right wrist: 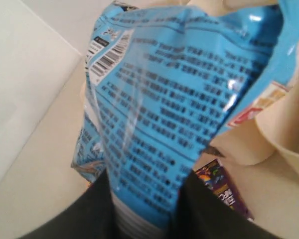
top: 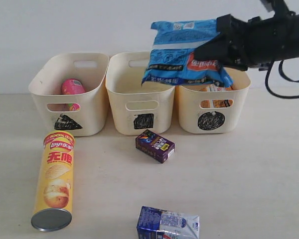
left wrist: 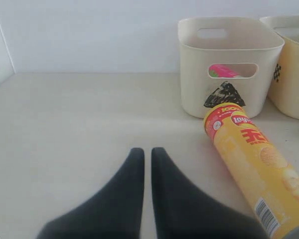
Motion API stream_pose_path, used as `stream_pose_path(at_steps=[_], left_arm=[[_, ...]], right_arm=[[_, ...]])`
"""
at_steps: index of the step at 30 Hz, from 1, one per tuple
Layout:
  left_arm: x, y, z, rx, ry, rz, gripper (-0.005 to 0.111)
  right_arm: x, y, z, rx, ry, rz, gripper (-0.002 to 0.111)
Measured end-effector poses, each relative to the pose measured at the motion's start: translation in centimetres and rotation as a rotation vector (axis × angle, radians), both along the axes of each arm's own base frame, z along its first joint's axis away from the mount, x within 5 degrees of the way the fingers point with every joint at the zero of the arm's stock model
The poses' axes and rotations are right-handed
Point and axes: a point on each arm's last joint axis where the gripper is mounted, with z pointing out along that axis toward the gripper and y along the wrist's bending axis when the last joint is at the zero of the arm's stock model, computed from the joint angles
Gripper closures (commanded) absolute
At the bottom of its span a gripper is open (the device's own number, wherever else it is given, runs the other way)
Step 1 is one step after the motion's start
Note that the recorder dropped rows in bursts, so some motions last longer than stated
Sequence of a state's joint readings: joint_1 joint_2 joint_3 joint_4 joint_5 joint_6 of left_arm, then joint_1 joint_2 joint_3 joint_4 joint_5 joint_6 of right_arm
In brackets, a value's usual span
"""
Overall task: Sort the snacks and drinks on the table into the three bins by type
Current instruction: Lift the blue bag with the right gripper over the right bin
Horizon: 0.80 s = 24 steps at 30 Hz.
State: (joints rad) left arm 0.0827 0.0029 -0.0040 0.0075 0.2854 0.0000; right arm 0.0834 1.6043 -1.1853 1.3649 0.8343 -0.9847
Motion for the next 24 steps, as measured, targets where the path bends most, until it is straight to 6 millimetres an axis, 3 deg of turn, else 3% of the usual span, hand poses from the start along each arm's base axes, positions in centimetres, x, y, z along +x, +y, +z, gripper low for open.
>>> stream_pose_path(at_steps=[8,13,24], left_arm=[[0.0,0.0,0.0,0.000,0.000,0.000,0.102],[0.0,0.0,0.0,0.000,0.000,0.000,0.102],[0.0,0.0,0.0,0.000,0.000,0.000,0.102]], right_arm=[[2.2,-2.7,2.5,-0.203,-0.132,-0.174,0.107],[4.0,-3.6,2.9,-0.305,-0.174,-0.253,0.107],[8.6,-4.1,-1.1,-0.382,-0.114,-0.299,0.107]])
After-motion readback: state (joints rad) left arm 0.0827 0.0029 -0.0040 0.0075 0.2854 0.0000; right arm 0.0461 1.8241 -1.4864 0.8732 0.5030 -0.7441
